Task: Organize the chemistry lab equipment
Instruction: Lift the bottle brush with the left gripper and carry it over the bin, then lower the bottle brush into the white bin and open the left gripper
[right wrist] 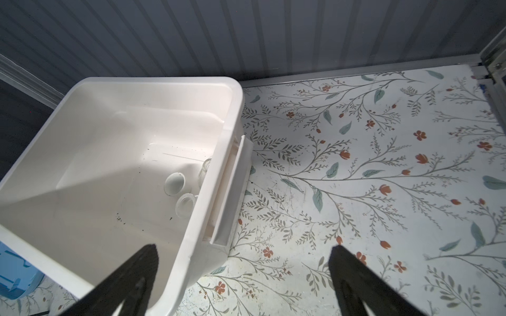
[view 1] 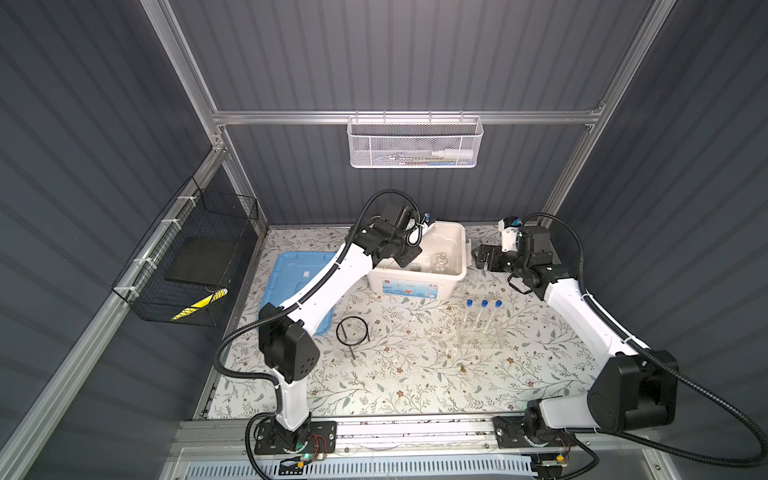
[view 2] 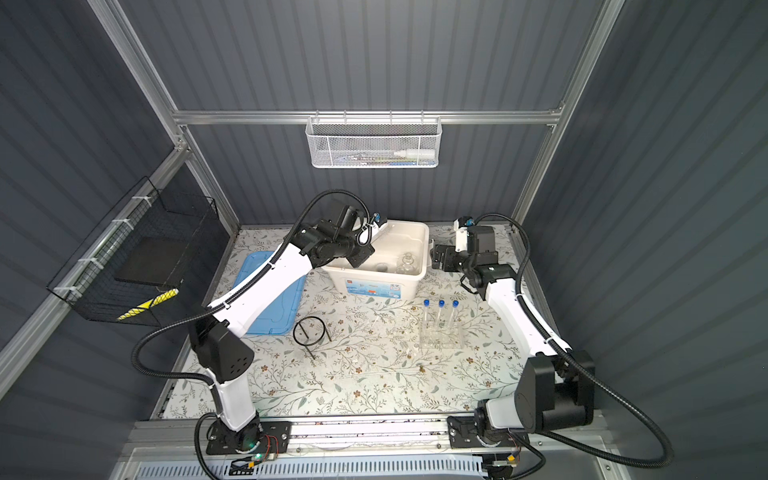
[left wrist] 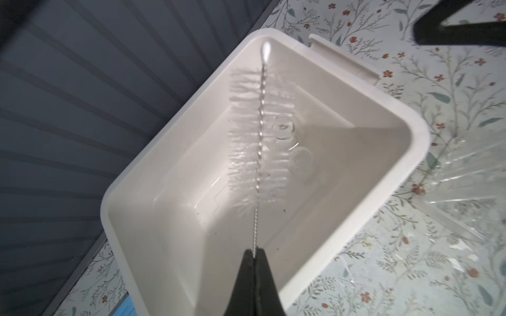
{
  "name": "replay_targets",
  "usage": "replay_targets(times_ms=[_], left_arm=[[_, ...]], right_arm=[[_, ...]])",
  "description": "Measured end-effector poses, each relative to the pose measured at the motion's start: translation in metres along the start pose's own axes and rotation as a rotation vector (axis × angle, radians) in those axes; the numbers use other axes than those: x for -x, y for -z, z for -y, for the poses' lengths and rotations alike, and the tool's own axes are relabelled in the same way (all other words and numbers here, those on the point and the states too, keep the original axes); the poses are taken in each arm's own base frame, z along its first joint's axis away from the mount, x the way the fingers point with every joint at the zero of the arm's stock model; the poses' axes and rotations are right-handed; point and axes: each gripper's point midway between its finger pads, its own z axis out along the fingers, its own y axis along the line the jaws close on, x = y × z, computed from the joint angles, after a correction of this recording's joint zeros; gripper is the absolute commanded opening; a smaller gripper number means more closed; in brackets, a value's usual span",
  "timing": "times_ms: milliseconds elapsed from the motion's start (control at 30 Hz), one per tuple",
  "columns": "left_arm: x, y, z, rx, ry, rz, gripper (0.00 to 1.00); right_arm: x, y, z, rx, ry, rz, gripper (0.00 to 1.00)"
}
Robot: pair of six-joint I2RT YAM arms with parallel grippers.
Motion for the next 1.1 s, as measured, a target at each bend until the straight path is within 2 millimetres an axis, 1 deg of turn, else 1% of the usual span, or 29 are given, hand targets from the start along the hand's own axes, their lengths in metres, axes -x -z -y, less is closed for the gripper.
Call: replay_targets(times_ms=[100, 267, 467, 567, 667, 767, 933, 1100], left_arm=[[-0.002, -0.024, -0.013, 0.007, -0.023, -0.022, 0.03], [-0.009, -0.062, -0.01, -0.018, -0.057, -0.058, 0.03], [-0.026, -0.102, -0.009, -0.041, -0.052, -0.096, 0.04], [-0.032, -0.118, -0.013, -0.04, -0.044, -0.099, 0.04], [-0.033, -0.131, -0.013, -0.039, -0.044, -0.096, 0.04], [-0.034, -0.143, -0.018, -0.029, -0.042, -0.086, 0.04], [-0.04, -0.164, -0.021, -0.025, -0.047, -0.089, 0.05], [-0.049, -0.177, -0.019, -0.033, -0.064, -0.104, 0.06]], right_arm=[[0.0, 0.0, -0.003, 0.019, -0.002, -0.003, 0.98], [0.0, 0.0, -0.007, 0.041, -0.005, -0.003, 0.98], [-0.001, 0.0, -0.009, 0.054, -0.012, -0.006, 0.98], [-0.002, -0.001, -0.009, 0.056, -0.014, -0.01, 0.98], [-0.004, -0.004, -0.009, 0.058, -0.016, -0.02, 0.98], [-0.007, -0.008, -0.008, 0.058, -0.021, -0.029, 0.98], [-0.009, -0.01, -0.008, 0.058, -0.023, -0.037, 0.98], [-0.009, -0.01, -0.007, 0.058, -0.024, -0.038, 0.98]])
